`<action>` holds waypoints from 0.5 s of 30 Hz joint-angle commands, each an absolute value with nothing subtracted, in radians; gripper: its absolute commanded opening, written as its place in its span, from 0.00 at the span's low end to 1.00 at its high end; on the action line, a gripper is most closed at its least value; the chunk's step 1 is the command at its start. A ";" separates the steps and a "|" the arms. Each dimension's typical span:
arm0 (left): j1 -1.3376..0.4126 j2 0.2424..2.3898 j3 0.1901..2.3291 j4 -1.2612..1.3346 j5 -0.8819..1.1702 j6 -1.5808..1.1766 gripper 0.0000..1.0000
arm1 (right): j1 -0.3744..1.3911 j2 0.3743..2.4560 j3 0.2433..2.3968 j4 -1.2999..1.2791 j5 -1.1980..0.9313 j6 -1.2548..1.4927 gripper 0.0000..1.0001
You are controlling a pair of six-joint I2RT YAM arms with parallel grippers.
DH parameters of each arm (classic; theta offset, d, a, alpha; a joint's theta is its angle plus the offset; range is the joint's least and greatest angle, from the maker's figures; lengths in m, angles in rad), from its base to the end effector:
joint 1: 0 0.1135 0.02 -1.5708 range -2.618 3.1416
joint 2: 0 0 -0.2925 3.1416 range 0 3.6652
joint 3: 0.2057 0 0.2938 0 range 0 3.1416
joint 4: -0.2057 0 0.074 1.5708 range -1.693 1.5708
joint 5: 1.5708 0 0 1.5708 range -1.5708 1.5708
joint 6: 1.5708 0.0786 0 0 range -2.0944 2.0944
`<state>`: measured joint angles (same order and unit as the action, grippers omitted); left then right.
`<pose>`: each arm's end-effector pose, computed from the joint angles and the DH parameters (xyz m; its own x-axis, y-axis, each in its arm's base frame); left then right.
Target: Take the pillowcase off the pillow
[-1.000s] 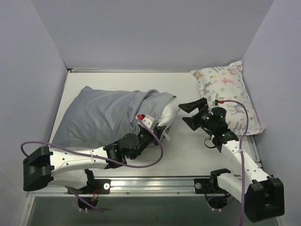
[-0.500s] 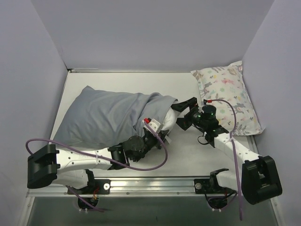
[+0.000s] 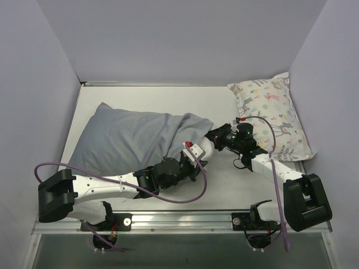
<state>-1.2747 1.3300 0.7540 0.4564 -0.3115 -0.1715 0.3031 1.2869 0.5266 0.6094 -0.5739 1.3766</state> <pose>0.1316 -0.3487 0.2735 -0.1745 0.0154 -0.9845 0.8037 0.5799 -0.1334 0.2986 0.1381 0.2185 -0.7763 0.6206 -0.1107 -0.0064 0.1678 0.9858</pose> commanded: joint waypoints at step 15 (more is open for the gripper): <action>-1.313 0.997 1.066 0.185 -0.499 -0.199 0.79 | 0.209 1.046 0.857 0.123 -0.551 0.864 0.00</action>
<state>-1.3159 1.0454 0.9398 0.2985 -0.2893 -0.2047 0.2264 1.0756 0.7803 0.1375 -0.5213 0.9394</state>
